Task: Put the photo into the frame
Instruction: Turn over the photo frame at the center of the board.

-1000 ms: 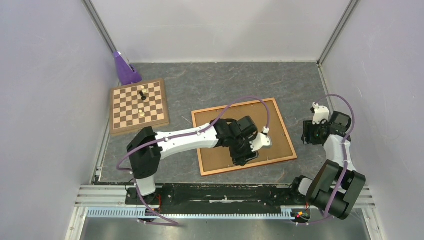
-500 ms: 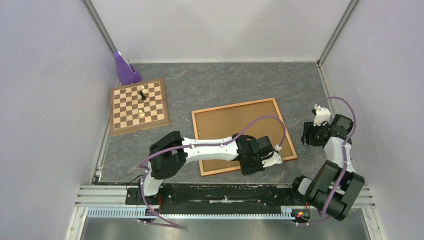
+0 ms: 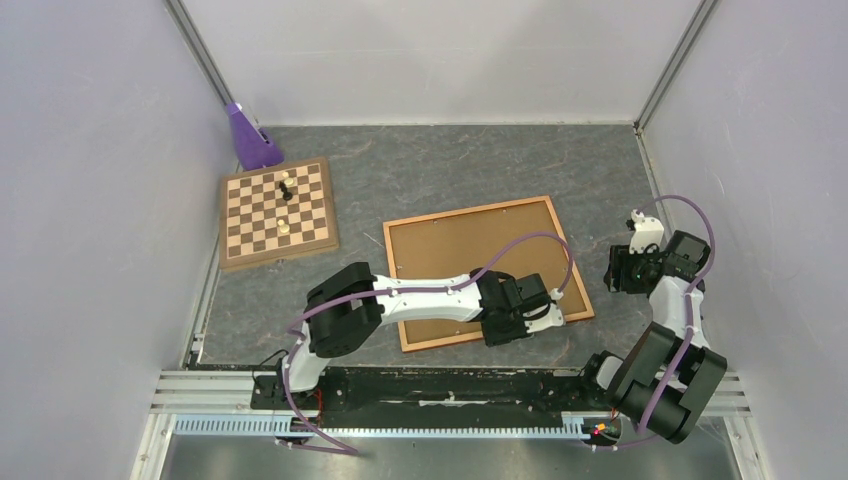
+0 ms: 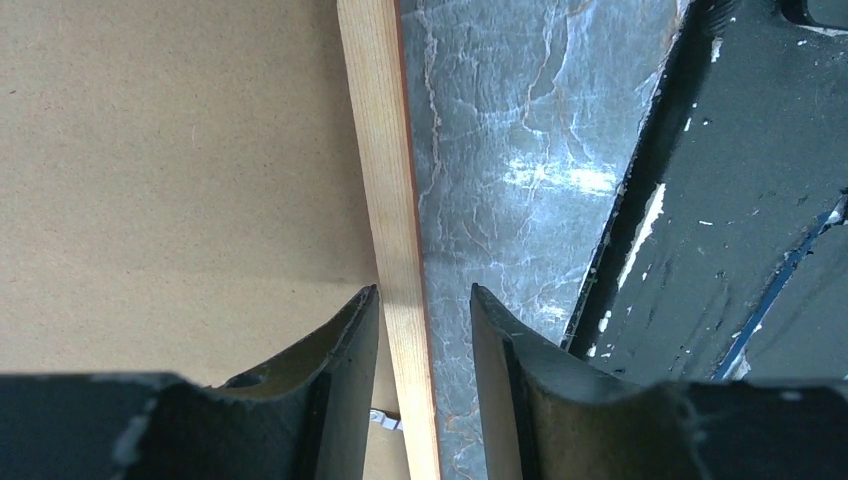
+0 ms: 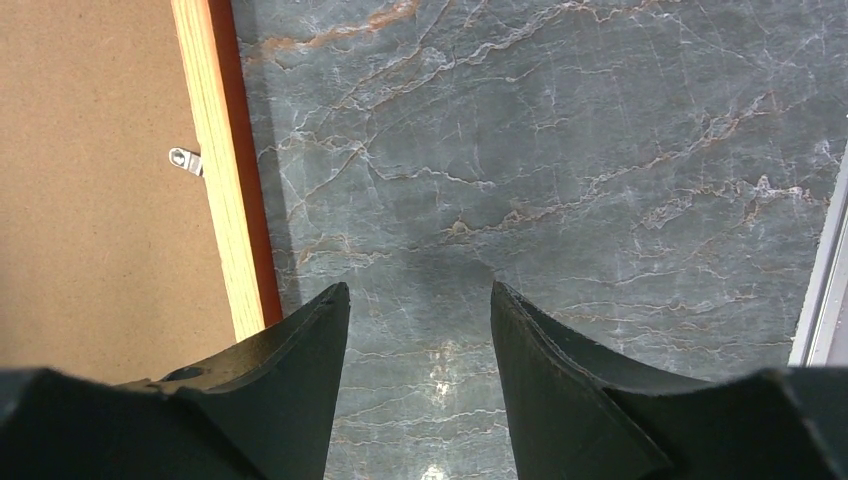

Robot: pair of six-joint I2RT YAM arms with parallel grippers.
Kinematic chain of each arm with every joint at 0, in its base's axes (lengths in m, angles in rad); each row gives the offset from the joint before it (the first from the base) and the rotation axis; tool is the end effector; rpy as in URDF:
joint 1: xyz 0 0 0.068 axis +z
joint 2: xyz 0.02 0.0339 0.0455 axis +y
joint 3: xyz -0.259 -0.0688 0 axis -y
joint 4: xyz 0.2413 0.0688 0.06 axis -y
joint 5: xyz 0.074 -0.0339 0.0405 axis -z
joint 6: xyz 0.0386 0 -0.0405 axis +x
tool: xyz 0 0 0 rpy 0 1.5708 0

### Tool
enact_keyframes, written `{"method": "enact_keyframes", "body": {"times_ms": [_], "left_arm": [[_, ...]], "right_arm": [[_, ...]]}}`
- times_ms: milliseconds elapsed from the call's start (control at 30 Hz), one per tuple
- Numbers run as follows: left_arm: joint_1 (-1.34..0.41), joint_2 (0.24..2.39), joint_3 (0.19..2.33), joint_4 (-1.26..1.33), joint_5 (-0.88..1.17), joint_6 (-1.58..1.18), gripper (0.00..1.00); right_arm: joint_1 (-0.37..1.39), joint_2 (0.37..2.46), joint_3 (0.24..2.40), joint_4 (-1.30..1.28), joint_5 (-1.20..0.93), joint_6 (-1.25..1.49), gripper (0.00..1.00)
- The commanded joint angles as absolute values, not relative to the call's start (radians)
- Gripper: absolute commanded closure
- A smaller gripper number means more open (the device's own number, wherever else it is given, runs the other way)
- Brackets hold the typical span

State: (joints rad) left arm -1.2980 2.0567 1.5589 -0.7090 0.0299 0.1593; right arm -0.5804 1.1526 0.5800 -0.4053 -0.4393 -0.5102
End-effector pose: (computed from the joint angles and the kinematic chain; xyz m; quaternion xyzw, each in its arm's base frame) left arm 0.1125 -0.4064 0.1748 0.6568 0.7319 -0.1099 0.1445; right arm 0.1855 -0.1020 0.1795 -0.0309 0.9351 0.0303 0.3518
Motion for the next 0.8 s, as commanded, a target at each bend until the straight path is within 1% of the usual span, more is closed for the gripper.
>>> {"method": "enact_keyframes", "body": {"times_ms": [0,233,367,467,533,767], "left_arm": [[-1.301,2.07,1.595,-0.693,0.017,0.163,0.56],[-1.299,2.087,1.587,-0.692,0.014,0.155,0.63],[-1.301,2.095,1.586,-0.691,0.014,0.148,0.7],[-1.301,2.094,1.589,-0.692,0.015,0.145,0.82],[-1.3,2.092,1.592,-0.692,0.015,0.144,0.97],[-1.289,2.061,1.627,-0.718,0.004,0.153,0.98]], "right_arm": [[-0.587,1.136,0.581,-0.388,-0.463,-0.525,0.43],[-0.592,1.139,0.581,-0.392,-0.471,-0.528,0.43],[-0.595,1.138,0.582,-0.393,-0.475,-0.531,0.44],[-0.599,1.136,0.586,-0.399,-0.486,-0.534,0.43],[-0.601,1.13,0.59,-0.408,-0.515,-0.545,0.42],[-0.604,1.094,0.616,-0.461,-0.613,-0.566,0.33]]}}
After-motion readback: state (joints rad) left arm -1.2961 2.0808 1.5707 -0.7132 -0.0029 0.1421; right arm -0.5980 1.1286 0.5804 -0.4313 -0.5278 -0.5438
